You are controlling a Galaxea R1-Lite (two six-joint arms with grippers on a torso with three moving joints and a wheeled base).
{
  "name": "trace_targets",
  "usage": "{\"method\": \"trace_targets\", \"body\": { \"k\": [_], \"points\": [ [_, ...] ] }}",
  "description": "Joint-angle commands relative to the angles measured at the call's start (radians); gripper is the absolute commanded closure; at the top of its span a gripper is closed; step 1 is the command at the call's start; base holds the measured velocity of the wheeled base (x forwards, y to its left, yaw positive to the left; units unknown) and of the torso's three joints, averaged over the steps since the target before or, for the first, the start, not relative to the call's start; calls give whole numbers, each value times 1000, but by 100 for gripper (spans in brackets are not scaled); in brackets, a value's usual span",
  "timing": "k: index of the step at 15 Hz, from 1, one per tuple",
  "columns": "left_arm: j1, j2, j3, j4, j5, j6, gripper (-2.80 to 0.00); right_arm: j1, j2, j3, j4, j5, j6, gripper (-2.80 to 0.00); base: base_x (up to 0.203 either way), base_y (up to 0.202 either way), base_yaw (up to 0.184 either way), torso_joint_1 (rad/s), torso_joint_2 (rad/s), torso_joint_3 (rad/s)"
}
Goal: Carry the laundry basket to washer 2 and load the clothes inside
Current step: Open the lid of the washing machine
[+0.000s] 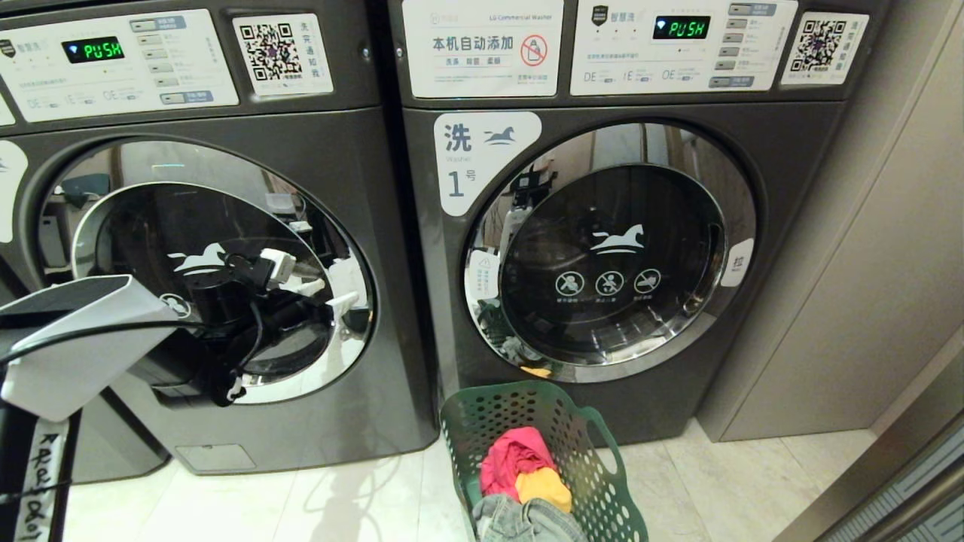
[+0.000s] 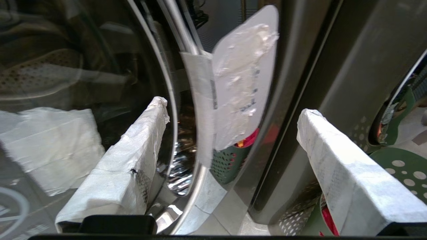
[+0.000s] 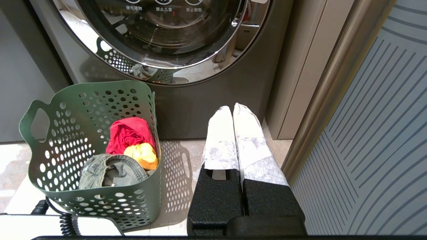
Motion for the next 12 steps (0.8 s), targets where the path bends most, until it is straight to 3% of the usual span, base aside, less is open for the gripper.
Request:
{"method": "trace_targets", "body": {
  "k": [1,2,5,8,12],
  "points": [
    [28,5,-16,1,-11,0,-280,0,1,0,0,1,0,0,0,0,0,0,0,0],
    [40,4,-19,2,-26,0,-280,0,1,1,0,1,0,0,0,0,0,0,0,0],
    [63,-7,-20,8,-174,-1,-280,0,1,1,0,1,0,0,0,0,0,0,0,0],
    [68,-5,-22,12,-282,-1,-280,0,1,0,0,1,0,0,0,0,0,0,0,0],
    [68,5,-51,26,-322,-2,-280,0,1,1,0,1,0,0,0,0,0,0,0,0]
  ]
}}
